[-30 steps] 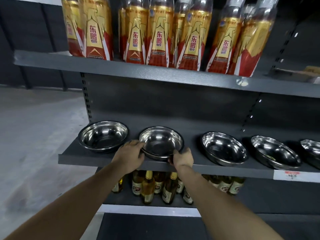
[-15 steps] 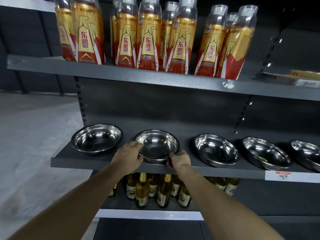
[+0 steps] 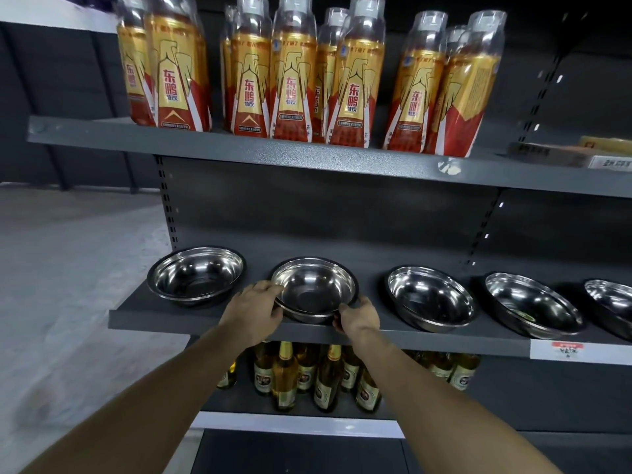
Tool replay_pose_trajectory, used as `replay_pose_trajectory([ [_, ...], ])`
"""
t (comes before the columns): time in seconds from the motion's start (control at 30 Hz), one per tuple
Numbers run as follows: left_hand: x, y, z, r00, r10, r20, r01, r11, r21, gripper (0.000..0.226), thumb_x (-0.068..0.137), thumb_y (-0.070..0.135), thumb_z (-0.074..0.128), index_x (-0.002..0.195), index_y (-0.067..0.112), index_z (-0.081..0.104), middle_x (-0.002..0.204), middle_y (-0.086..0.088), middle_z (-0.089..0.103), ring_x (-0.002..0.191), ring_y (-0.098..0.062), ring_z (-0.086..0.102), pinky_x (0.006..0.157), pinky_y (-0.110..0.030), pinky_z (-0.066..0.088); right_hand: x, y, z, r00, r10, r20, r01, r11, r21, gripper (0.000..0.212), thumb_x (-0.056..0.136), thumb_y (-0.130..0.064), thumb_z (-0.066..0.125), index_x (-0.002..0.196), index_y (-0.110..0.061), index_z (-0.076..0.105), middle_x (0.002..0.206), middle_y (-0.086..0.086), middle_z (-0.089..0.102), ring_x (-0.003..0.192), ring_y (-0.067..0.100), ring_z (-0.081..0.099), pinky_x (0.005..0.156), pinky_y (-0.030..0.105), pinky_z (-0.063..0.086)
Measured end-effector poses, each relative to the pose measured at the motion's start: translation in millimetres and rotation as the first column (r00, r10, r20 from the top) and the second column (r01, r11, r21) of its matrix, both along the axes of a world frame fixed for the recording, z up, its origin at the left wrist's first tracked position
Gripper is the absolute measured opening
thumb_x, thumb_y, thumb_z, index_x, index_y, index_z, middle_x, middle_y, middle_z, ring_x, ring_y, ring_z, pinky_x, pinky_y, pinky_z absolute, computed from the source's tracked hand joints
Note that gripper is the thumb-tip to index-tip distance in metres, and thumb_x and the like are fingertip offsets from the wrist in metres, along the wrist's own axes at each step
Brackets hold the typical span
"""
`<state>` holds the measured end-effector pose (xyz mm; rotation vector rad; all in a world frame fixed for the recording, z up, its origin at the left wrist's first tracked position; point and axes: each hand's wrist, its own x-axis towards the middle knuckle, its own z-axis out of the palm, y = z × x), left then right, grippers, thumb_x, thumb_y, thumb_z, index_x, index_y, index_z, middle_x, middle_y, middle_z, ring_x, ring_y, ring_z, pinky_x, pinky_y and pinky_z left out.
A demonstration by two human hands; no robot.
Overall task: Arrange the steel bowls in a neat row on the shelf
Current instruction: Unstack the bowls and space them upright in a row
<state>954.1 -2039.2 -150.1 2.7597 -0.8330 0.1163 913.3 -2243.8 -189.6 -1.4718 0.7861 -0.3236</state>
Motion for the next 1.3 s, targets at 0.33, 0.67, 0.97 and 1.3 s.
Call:
replay_pose_trajectory([
  [0.33, -1, -5, -1, 1.0, 0.002, -0.016, -0.002, 1.0, 0.025, 0.056, 0.098, 0.034, 0.045, 0.151, 0.02, 0.035, 0.153, -0.001, 0.038, 0.14, -0.022, 0.035, 0.114, -0.037, 0.032, -3, -8, -1, 0.999, -0.009, -0.038, 0.009, 1.0, -0.017, 0.016, 0.096, -0.01, 0.056, 0.111, -0.018, 0.053, 0.105, 0.021, 0.07, 0.062, 0.021, 0.063, 0.058, 0.032, 0.059],
  [0.67, 13, 10, 3, 0.998, 0.061, 0.027, -0.063, 0.992, 0.105, 0.057, 0.097, 0.042, 0.044, 0.15, 0.022, 0.036, 0.149, -0.003, 0.042, 0.14, -0.023, 0.034, 0.116, -0.041, 0.029, 9, -6, 19, 0.998, -0.066, -0.005, 0.064, 0.976, -0.208, 0.055, 0.092, -0.042, 0.062, 0.14, -0.016, 0.05, 0.118, 0.013, 0.068, 0.103, 0.029, 0.065, 0.098, 0.042, 0.052],
  [0.97, 34, 85, 9, 0.966, 0.25, 0.071, -0.257, 0.958, 0.127, 0.066, 0.097, 0.052, 0.039, 0.153, 0.02, 0.026, 0.155, -0.008, 0.035, 0.145, -0.03, 0.027, 0.119, -0.049, 0.019, 59, 100, 33, 0.967, 0.238, 0.089, -0.24, 0.97, 0.021, 0.037, 0.095, -0.027, 0.063, 0.129, -0.023, 0.048, 0.072, 0.007, 0.066, 0.05, 0.016, 0.056, 0.044, 0.026, 0.05],
  [1.3, 47, 170, 1, 0.95, 0.311, 0.019, -0.312, 0.946, 0.089, 0.061, 0.098, 0.047, 0.039, 0.152, 0.023, 0.029, 0.158, -0.005, 0.03, 0.146, -0.028, 0.024, 0.119, -0.047, 0.022, 100, 193, 17, 0.934, 0.356, -0.027, -0.354, 0.933, 0.071, 0.084, 0.095, -0.03, 0.065, 0.157, -0.03, 0.008, 0.081, 0.012, 0.071, 0.043, 0.015, 0.063, 0.038, 0.022, 0.049],
])
